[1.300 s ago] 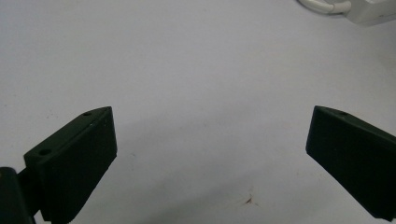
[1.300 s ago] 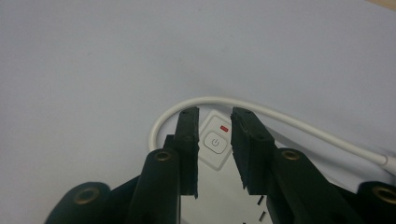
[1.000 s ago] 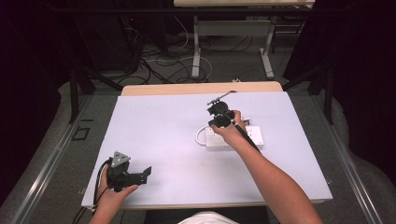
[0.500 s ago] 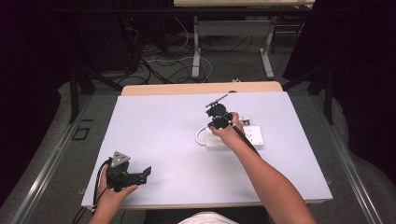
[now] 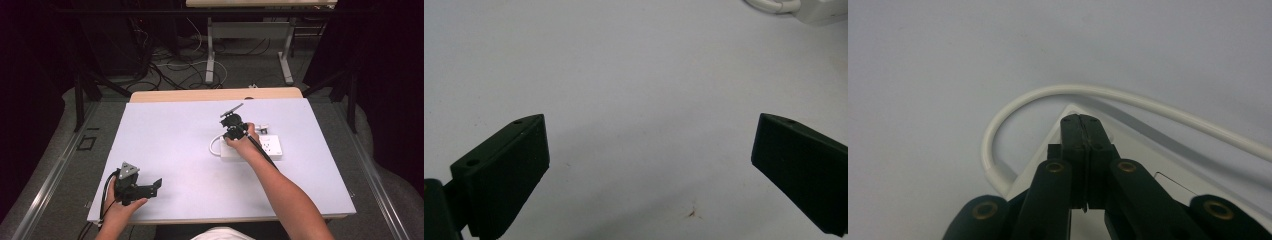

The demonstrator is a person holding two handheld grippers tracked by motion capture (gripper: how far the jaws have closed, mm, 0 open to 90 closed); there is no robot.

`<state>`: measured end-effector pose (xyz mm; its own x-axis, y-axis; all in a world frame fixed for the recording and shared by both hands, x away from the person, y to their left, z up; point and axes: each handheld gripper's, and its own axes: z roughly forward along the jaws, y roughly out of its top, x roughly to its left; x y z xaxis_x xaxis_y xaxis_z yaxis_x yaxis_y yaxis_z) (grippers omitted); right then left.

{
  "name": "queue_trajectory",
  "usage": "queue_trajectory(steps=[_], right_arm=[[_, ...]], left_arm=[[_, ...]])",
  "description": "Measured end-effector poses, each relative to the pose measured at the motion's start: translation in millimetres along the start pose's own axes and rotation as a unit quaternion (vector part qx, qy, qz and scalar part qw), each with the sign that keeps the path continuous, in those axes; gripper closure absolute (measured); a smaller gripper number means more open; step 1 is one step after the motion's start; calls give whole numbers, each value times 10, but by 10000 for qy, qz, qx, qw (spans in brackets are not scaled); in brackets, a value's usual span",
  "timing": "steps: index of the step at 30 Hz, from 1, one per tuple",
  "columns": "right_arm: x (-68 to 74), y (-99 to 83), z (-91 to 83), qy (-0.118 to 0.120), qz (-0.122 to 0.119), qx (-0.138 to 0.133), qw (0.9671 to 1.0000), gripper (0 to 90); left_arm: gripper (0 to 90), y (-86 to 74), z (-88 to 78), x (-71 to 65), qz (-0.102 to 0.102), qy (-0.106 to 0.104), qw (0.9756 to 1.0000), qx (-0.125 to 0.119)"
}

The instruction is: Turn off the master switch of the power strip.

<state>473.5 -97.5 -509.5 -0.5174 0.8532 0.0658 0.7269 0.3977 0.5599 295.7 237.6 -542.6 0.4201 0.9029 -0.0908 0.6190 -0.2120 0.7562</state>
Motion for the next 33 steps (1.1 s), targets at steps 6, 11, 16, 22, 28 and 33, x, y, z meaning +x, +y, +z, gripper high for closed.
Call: queue_trajectory(steps=[6,11,16,22,28,33], right_arm=[[12,-11,37,54,-9,0,10000,900],[18,-13,51,38,-56,95,9999,900],[22,-19,67,36,-20,36,10000,900],[29,-21,69,19,-84,74,9999,900],[61,-53,92,-52,-122,-13,9999,900],[67,-59,85,-20,-204,-35,9998,900]], left_arm=[[20,-1,0,-1,-10,-6,10000,-24],[20,-1,0,2,-10,-6,10000,-18],[20,-2,-1,2,-6,-7,10000,-16],[20,-4,2,-3,5,6,10000,-45],[21,-4,4,-7,7,13,10000,-35],[21,-1,4,2,-8,4,10000,11]])
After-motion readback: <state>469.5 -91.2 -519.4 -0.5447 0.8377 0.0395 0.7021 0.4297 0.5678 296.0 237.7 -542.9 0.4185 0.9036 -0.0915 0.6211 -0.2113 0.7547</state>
